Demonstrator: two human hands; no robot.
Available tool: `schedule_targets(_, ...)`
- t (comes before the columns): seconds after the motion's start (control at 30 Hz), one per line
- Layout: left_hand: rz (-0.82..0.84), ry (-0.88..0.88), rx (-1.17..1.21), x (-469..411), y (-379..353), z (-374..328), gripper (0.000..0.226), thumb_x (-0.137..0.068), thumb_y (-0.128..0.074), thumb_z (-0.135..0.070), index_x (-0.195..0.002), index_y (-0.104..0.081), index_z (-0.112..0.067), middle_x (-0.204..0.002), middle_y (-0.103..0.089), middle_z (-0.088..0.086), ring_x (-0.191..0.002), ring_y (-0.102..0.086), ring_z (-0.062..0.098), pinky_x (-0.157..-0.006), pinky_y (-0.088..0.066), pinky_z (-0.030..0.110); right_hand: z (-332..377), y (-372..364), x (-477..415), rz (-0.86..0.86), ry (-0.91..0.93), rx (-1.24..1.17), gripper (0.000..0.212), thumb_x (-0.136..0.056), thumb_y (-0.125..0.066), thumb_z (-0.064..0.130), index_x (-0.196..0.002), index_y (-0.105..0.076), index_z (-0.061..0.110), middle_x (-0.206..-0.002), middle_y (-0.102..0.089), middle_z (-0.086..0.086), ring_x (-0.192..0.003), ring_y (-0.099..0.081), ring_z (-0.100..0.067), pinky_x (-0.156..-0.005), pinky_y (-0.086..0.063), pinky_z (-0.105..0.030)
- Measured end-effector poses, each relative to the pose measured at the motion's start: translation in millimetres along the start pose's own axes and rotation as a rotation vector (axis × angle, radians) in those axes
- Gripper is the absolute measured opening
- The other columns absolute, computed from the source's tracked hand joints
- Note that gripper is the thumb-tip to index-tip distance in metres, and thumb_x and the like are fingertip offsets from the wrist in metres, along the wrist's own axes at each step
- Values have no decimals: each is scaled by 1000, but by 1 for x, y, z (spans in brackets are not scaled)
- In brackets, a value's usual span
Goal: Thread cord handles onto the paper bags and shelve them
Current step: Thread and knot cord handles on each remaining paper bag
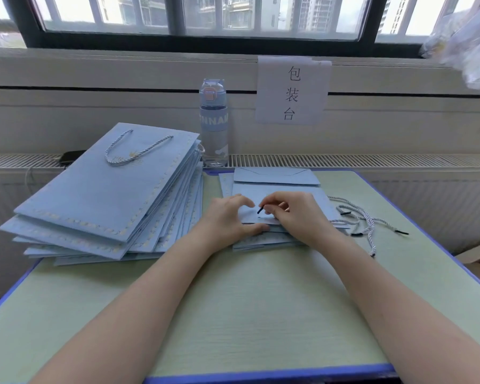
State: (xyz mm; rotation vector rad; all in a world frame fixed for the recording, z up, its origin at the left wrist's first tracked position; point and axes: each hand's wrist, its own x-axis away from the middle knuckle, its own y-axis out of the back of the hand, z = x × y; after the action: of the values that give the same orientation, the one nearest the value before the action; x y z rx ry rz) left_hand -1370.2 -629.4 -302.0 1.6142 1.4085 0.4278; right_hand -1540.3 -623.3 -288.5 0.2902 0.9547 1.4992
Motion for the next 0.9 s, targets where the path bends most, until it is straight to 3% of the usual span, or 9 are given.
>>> schedule_targets(0.07, 42, 36, 20, 0, 3, 1, 51, -73, -75, -50, -111, -66, -18, -85, -57, -6, -87, -49, 10, -71, -31, 16, -1, -1, 0, 30, 19, 41, 16, -90, -59, 7, -93, -73, 14, -79, -66, 5, -68, -56, 4, -66, -40, -3)
schedule_targets(0.2, 91, 36, 30, -4, 13, 10, 43, -73, -76, -49, -104, -72, -19, -71, -51, -19, -67, -46, -3, -60, -32, 6, -2, 1, 1, 47, 17, 48, 18, -89, -57, 3, -90, -73, 12, -76, -64, 5, -67, -57, 1, -65, -38, -2)
schedule_targets(0.43, 138, -67, -9, -4, 24, 16, 20, -80, -73, -39, -93, -77, -24, -63, -56, -23, -63, -51, -13, -58, -33, 6, 0, 1, 2, 43, 25, 46, 17, -89, -58, 4, -91, -73, 13, -79, -65, 8, -69, -57, -2, -66, -39, -4)
schedule_targets(0.53, 134, -110, 5, -4, 24, 18, 17, -84, -69, -37, -92, -77, -24, -78, -71, -16, -72, -59, -7, -71, -47, 17, -1, 0, 1, 66, 28, 88, 18, -90, -57, 5, -92, -73, 14, -82, -63, 9, -74, -56, -7, -70, -41, -14)
schedule_targets(0.63, 49, -199, -55, -5, 20, 19, 20, -89, -63, -36, -93, -77, -21, -82, -73, -6, -66, -56, -3, -68, -47, 23, -1, 1, 0, 73, 29, 115, 19, -91, -56, 6, -93, -72, 14, -81, -62, 8, -76, -53, -7, -69, -38, -17)
schedule_targets(0.8, -193, -401, -194, -3, 10, 15, 24, -88, -57, -34, -79, -75, -19, -57, -64, -6, -47, -39, 6, -50, -30, 18, -4, 8, -3, 107, -36, 102, 21, -94, -52, 10, -90, -70, 19, -82, -63, -3, -79, -57, -21, -70, -42, -28)
schedule_targets(0.9, -256, -456, -197, -3, 7, 14, 21, -85, -59, -31, -75, -75, -20, -51, -61, -8, -43, -35, 3, -43, -37, 20, -6, 10, -3, 143, -50, 100, 23, -95, -50, 11, -87, -68, 22, -81, -63, -6, -74, -55, -24, -64, -40, -28)
